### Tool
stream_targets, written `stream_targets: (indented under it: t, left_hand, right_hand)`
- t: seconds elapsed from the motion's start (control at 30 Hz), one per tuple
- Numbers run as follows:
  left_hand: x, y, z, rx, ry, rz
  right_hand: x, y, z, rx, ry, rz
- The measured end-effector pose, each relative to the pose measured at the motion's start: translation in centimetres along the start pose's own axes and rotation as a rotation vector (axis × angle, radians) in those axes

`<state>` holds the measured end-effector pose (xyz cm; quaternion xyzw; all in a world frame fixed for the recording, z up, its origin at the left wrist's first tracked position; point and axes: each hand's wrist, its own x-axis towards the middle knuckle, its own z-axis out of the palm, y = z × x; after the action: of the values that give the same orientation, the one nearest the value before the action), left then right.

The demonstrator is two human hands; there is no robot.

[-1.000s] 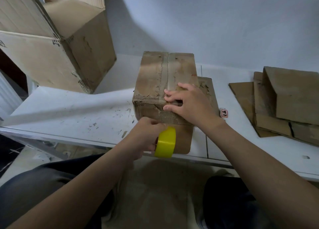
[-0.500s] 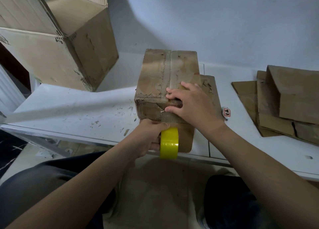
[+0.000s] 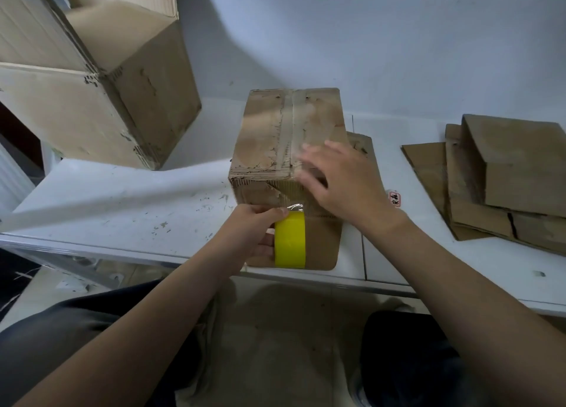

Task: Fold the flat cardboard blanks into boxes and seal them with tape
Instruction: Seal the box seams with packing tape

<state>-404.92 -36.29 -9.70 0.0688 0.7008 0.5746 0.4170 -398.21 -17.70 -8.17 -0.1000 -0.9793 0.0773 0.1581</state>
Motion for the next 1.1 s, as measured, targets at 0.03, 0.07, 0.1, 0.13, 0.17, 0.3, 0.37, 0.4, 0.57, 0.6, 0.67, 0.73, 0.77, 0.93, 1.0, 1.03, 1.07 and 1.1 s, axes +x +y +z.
stream_targets:
  t: [0.03,0.07,0.1,0.13,0.17,0.3,0.37,0.4,0.57,0.6,0.67,0.73,0.77,0.93,1.0,1.03,1.07,1.1]
  left_hand:
    - [0.0,0.0,0.0,0.011,0.003,-0.001]
    - [0.0,0.0,0.1,0.027,0.011,-0.007]
    - [0.0,0.0,0.1,0.041,0.02,-0.013]
    - [0.0,0.0,0.1,0.048,0.026,-0.016]
    - [0.0,0.0,0.2,0.05,0.031,-0.018]
    - [-0.2,0.0,0.5,0.07,0.053,-0.022]
    - [-0.2,0.0,0.7,0.083,0.07,-0.015]
    - [-0.2,0.0,0.8,0.092,0.076,-0.012]
    - [-0.2,0.2,1.1,0.119,0.098,-0.021]
    - [-0.2,0.1,1.2,0.117,0.1,-0.019]
    - [-0.2,0.1,1.5,0.112,0.106,-0.016]
    - [-0.2,0.1,1.7,0.107,0.113,-0.018]
    - [-0.1,0.1,1.8,0.1,0.116,-0.023]
    - [0.1,-0.1,2.0,0.073,0.122,-0.079]
    - [0.1,-0.3,1.9,0.059,0.117,-0.085]
    - [0.2,-0.3,1.8,0.05,0.112,-0.088]
    - [0.2,-0.4,1.8,0.043,0.107,-0.093]
    - [0.3,-0.4,1.7,0.035,0.106,-0.1]
  right_hand:
    - [-0.4,0.7,-0.7,0.031,0.053,0.036]
    - [-0.8,1.6,-1.4,0.056,0.095,0.089]
    - [-1.3,2.7,-1.9,0.07,0.116,0.157]
    - [-1.8,4.1,-2.1,0.072,0.111,0.237]
    - [-2.2,5.7,-2.1,0.073,0.083,0.321]
    - [-4.4,11.3,-1.1,0.111,-0.288,0.552]
    - [-5.6,12.6,-0.7,0.029,-0.479,0.52]
    - [-6.0,13.1,-0.4,0.001,-0.521,0.498]
    - [-7.0,14.6,0.4,-0.021,-0.413,0.484]
    - [-7.1,14.6,0.2,-0.02,-0.402,0.494]
    - [-7.2,14.5,-0.3,-0.015,-0.451,0.531]
    - [-7.5,14.3,-0.7,-0.028,-0.507,0.574]
    - [-7.6,14.1,-0.9,-0.028,-0.514,0.601]
    - [-7.6,13.4,-2.4,0.067,-0.404,0.653]
    - [-7.0,12.3,-3.5,0.172,-0.278,0.649]
    - [-6.6,11.6,-3.9,0.276,-0.205,0.651]
    - [-6.2,10.7,-4.4,0.401,-0.132,0.649]
    - [-5.8,9.8,-4.8,0.518,-0.062,0.632]
